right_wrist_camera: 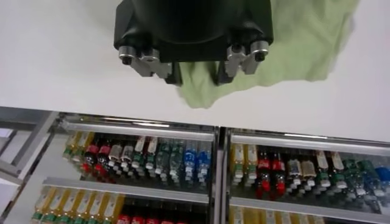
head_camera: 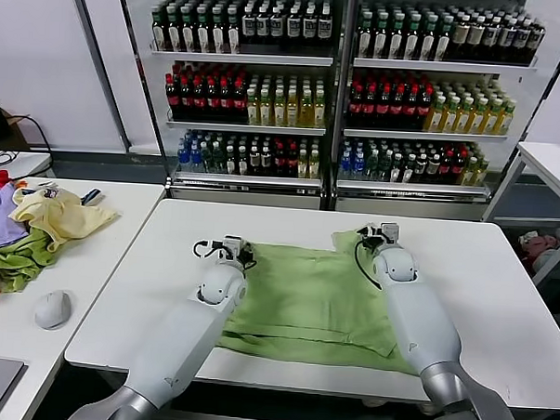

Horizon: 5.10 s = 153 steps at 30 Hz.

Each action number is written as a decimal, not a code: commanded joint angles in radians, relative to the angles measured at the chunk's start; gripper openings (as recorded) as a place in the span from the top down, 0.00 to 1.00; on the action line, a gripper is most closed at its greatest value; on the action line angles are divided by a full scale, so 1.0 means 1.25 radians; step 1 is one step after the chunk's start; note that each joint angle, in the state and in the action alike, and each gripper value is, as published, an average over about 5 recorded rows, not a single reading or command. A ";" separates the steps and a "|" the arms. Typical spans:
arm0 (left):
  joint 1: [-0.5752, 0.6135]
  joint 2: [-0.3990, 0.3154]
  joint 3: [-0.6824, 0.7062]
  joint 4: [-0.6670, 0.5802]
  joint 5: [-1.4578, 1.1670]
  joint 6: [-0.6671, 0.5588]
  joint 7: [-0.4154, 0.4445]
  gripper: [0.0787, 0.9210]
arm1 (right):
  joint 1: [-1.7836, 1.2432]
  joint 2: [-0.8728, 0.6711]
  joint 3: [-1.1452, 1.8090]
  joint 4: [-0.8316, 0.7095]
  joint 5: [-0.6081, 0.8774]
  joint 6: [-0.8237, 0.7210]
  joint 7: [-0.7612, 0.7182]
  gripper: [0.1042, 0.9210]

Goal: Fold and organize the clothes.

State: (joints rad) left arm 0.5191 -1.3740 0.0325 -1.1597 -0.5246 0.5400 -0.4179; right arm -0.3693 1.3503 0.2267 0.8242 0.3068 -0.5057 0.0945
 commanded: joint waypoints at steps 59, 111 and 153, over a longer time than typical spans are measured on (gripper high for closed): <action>0.521 0.214 -0.136 -0.670 0.008 -0.055 -0.023 0.83 | -0.856 -0.082 0.311 1.046 0.024 -0.022 0.040 0.83; 0.539 0.200 -0.442 -0.588 0.029 -0.059 -0.094 0.93 | -0.897 -0.082 0.318 1.109 0.011 0.015 0.035 0.12; 0.351 -0.141 0.070 -0.511 -0.144 -0.102 0.017 0.87 | -0.902 -0.073 0.334 1.125 -0.001 0.030 0.023 0.12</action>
State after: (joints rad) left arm 0.9977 -1.4966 0.0095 -1.8875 -0.7548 0.4270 -0.4837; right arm -1.5172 1.2647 0.6453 2.2419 0.3030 -0.4676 0.1233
